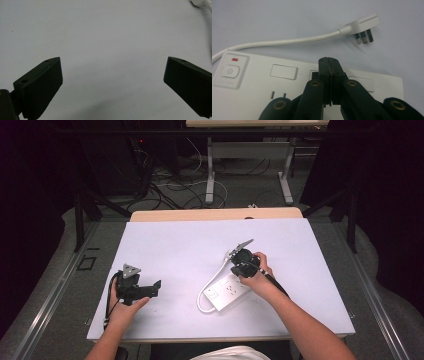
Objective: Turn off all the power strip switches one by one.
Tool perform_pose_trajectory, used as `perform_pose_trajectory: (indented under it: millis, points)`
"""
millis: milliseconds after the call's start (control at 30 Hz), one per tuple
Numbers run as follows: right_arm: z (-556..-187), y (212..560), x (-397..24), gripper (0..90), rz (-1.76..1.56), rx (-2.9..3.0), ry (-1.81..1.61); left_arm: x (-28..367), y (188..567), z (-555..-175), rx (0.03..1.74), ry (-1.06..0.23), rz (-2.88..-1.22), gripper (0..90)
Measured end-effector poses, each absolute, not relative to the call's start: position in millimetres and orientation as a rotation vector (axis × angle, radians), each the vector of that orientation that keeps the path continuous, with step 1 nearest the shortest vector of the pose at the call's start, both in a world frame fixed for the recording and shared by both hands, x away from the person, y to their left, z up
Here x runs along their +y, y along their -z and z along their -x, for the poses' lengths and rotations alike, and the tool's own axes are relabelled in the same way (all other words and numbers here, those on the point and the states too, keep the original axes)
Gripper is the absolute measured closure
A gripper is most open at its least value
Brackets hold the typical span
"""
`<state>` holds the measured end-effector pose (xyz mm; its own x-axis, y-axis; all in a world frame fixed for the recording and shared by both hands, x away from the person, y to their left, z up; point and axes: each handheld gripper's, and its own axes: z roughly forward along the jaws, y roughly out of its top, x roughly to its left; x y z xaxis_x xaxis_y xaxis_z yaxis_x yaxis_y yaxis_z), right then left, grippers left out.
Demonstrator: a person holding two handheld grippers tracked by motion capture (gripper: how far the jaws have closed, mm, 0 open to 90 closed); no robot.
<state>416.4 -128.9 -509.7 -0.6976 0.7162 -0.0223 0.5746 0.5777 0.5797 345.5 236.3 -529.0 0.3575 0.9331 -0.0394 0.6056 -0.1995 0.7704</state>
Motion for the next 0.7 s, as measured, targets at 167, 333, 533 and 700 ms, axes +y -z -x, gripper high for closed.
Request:
perform_pose_trajectory:
  millis: [167, 333, 533, 700]
  points:
    - [-410, 510, -120, 90.0, -1.03, 2.601, -0.795, 236, 528, -345, 1.338, -0.577, -1.916, 1.8]
    - [-408, 512, -116, 90.0, -1.008, 2.622, -0.796, 236, 529, -345, 1.338, -0.584, -1.908, 1.8]
    - [-408, 514, -112, 89.5, -0.983, 2.645, -0.79, 236, 529, -346, 1.337, -0.585, -1.909, 1.8]
    - [-406, 514, -108, 88.5, -0.994, 2.653, -0.792, 236, 529, -346, 1.338, -0.584, -1.91, 1.8]
